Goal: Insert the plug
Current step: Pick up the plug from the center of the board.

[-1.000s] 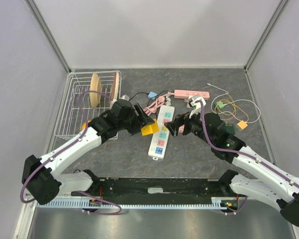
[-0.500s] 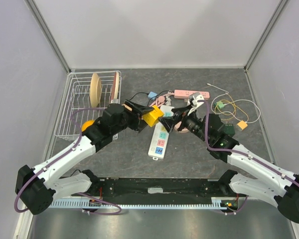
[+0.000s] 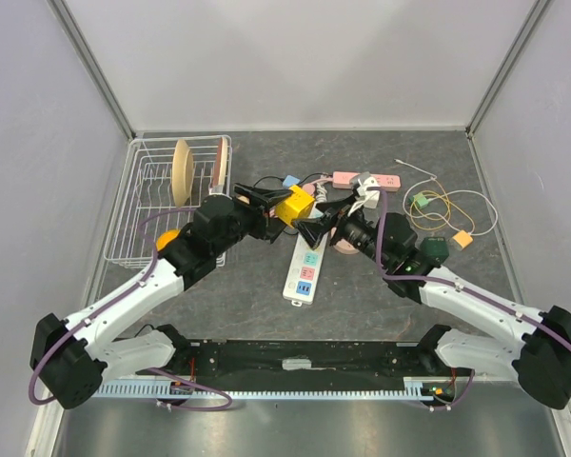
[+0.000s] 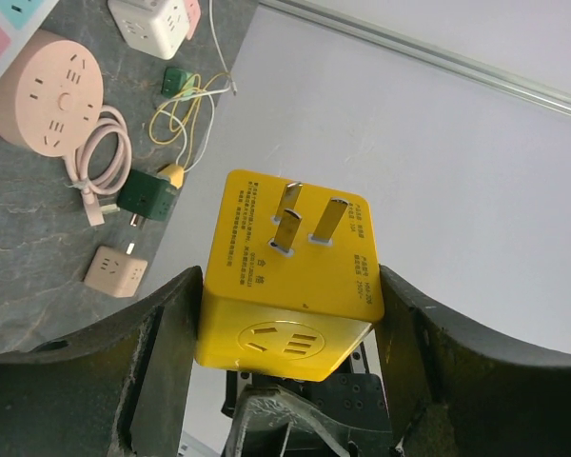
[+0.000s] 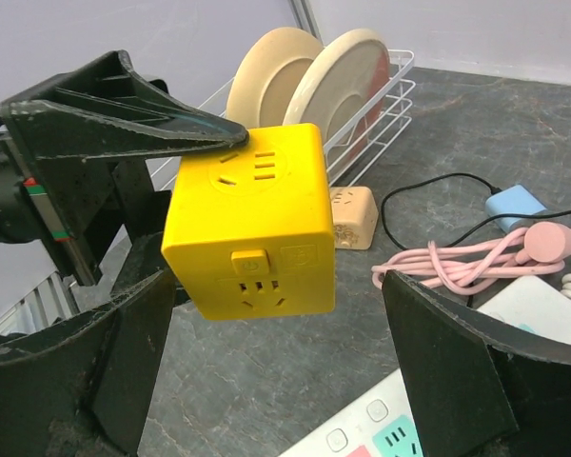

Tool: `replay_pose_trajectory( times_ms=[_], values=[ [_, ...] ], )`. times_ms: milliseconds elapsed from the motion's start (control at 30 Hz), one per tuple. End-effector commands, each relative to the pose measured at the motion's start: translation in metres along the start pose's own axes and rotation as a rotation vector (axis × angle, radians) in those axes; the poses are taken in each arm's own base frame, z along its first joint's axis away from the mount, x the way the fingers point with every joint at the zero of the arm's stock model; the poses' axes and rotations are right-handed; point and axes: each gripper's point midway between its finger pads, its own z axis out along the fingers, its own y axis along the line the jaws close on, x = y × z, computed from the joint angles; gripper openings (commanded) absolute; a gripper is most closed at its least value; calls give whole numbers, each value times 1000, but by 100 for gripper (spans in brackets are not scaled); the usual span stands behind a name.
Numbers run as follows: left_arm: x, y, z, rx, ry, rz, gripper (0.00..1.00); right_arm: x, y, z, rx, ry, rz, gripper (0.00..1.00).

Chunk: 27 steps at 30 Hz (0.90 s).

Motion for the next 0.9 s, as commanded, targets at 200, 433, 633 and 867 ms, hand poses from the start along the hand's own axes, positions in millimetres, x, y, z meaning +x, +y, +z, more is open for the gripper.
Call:
replay_pose_trajectory(
  times_ms=[200, 433, 633, 867],
  values=[
    [6, -45, 1, 144, 26, -94, 13, -50, 11, 20, -26, -160, -40, 98],
    [8, -44, 6, 154, 42, -130, 13, -47, 13, 29, -46, -147, -58, 96],
    [6, -45, 5, 173, 42, -162, 13, -38, 15, 31, -70, -131, -62, 81],
    [7, -39, 9, 158, 52, -153, 36, -45, 16, 28, -73, -151, -100, 29]
  ],
)
